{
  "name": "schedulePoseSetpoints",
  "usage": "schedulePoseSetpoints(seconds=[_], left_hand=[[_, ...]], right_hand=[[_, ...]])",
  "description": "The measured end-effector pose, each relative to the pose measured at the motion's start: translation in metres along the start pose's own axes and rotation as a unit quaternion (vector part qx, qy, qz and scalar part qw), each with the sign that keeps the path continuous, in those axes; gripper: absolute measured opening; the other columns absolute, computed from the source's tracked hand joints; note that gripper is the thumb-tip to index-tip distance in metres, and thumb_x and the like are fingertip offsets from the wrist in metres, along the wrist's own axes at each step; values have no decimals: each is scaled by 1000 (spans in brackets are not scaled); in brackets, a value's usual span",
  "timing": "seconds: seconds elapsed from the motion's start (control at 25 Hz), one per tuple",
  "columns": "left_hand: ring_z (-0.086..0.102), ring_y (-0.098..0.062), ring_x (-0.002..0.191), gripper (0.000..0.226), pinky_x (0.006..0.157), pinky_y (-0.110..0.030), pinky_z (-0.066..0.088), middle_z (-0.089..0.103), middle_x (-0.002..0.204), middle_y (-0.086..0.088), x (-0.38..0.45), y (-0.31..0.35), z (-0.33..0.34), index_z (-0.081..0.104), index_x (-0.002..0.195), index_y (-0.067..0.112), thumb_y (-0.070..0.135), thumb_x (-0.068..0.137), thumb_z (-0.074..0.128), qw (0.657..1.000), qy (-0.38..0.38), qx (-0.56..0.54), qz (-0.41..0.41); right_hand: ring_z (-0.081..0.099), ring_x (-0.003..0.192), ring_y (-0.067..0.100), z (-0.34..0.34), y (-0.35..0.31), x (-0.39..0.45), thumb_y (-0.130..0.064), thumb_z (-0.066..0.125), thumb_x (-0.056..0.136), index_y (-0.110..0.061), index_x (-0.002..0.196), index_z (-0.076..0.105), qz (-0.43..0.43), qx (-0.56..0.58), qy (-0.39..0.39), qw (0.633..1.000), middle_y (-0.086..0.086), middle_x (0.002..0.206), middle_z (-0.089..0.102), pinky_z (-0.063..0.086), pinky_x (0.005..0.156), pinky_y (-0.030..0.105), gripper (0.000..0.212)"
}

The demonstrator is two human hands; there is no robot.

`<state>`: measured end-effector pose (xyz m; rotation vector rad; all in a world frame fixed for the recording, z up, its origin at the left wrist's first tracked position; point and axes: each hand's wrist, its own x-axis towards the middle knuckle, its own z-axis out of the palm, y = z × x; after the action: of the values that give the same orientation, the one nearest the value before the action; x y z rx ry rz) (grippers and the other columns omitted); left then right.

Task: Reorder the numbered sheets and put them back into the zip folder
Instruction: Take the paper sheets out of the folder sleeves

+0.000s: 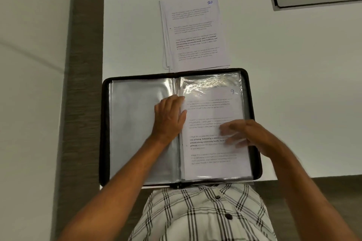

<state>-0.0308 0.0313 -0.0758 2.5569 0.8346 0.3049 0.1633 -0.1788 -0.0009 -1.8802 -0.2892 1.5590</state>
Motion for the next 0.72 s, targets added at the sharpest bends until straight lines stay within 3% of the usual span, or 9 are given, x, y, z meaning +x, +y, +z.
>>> schedulePoseSetpoints(seconds=[0.08,0.16,0.24,0.32,0.4,0.52,0.6,0.64,0.72], left_hand=[[48,-22,121,38,98,-39,41,57,134,1,-24,-4,-6,60,132,20,29,96,63,1000,-4,1,-17],[48,-19,120,32,99,-34,40,59,131,6,-36,-8,-14,65,127,24,30,96,65,999,-26,-21,-36],[57,-15,115,27,102,-35,47,66,123,8,-36,-14,-28,71,120,25,32,95,66,986,-61,-125,-91],[68,-10,104,20,100,-38,54,74,110,9,-33,-12,-53,73,114,26,34,97,65,926,-106,-296,-208],[70,-12,102,21,100,-38,55,74,108,9,-33,-9,-81,68,115,32,43,102,57,859,-142,-399,-287],[63,-21,123,55,106,-39,49,65,135,-4,-44,-24,-103,53,142,25,61,104,34,792,-162,-456,-372],[58,-25,132,79,115,-49,39,61,143,-6,-55,-43,-110,40,154,25,77,97,26,770,-170,-483,-381],[60,-24,130,87,115,-52,38,63,141,-4,-61,-50,-114,42,153,29,86,90,22,763,-182,-496,-372],[67,-22,120,95,110,-51,44,66,137,-1,-71,-60,-119,48,149,32,92,83,15,761,-180,-504,-366]], right_hand=[[76,107,21,9,-4,-6,-49,66,87,-21,120,77,-40,29,-24,998,-1,122,77,57,94,43,45],[68,124,20,23,-9,-7,-47,61,91,-21,126,76,-87,75,-64,991,-2,136,71,51,106,47,46],[56,140,16,43,-17,-4,-41,52,98,-20,133,72,-130,105,-123,978,-7,148,62,40,115,51,45],[41,150,12,71,-28,0,-39,44,102,-19,136,70,-162,106,-182,964,-12,158,50,28,122,49,47],[27,157,6,103,-38,2,-45,37,104,-27,139,68,-190,57,-229,953,-17,165,39,15,126,46,50],[14,158,2,146,-49,0,-61,31,103,-43,151,52,-210,-59,-262,940,-23,169,25,1,129,48,55],[6,153,-8,167,-49,-3,-58,34,107,-46,155,43,-215,-129,-260,933,-24,169,15,-8,127,46,50],[1,149,-10,177,-47,-3,-56,35,108,-46,156,39,-214,-167,-246,930,-21,169,11,-13,125,45,49],[-9,157,7,192,-37,2,-65,38,102,-43,159,36,-219,-265,-200,918,-10,174,9,-17,126,54,60]])
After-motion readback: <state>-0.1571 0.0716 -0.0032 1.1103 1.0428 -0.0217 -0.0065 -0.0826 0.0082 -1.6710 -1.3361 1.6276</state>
